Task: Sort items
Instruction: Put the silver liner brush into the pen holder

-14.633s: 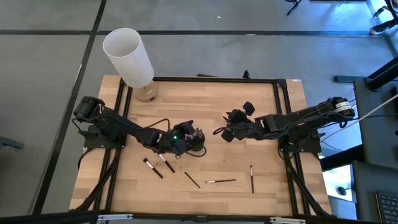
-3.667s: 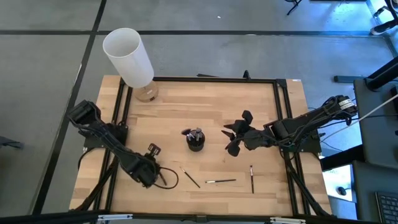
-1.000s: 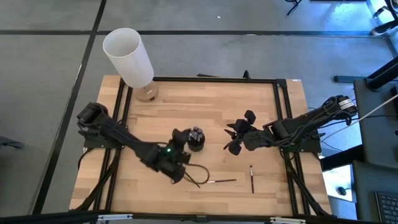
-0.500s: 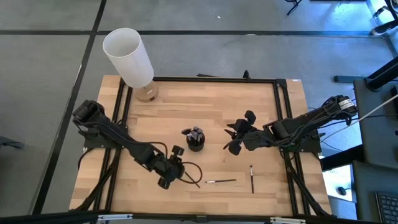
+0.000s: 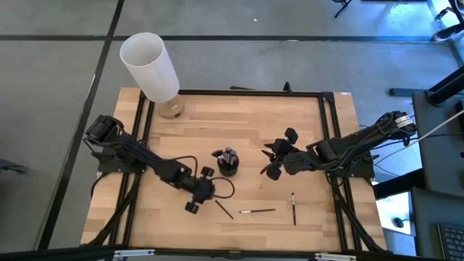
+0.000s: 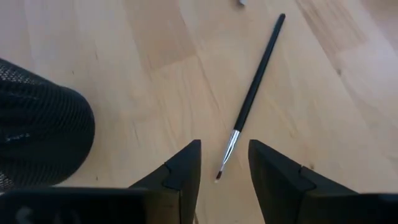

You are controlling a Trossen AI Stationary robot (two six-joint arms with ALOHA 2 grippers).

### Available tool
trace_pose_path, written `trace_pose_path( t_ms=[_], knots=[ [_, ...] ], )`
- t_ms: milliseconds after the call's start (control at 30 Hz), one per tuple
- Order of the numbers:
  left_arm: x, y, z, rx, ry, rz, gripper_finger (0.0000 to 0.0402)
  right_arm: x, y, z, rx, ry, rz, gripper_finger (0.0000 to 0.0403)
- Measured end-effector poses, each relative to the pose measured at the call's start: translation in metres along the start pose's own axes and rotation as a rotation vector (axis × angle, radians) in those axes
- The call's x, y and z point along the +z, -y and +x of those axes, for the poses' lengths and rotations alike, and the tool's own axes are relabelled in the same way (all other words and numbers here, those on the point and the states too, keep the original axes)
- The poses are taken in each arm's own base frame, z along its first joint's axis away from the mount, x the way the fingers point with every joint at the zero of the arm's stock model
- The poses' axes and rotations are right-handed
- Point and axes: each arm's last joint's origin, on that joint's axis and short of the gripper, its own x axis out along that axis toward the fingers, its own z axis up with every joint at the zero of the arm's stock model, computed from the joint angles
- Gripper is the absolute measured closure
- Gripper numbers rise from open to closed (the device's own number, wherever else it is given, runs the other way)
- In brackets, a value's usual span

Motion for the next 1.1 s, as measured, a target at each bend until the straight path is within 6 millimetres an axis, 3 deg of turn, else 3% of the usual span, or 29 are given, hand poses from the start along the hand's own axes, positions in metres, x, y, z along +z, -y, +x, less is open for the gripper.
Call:
trace_pose_path(
  t_ms=[400,633,1100],
  knots=[
    [-0.026,0.0,0.008,0.033,-0.034,0.011,0.0301,0.0,0.0,0.0,0.002,0.0,0.007,0.0293],
    [-0.029,0.0,0.01,0.039,0.044,0.0,0.0305,0.0,0.0,0.0,0.003,0.0,0.008,0.0293],
    [-0.038,0.006,0.012,0.058,0.044,0.015,0.0311,0.0,0.0,0.0,0.003,0.0,0.008,0.0293]
  ],
)
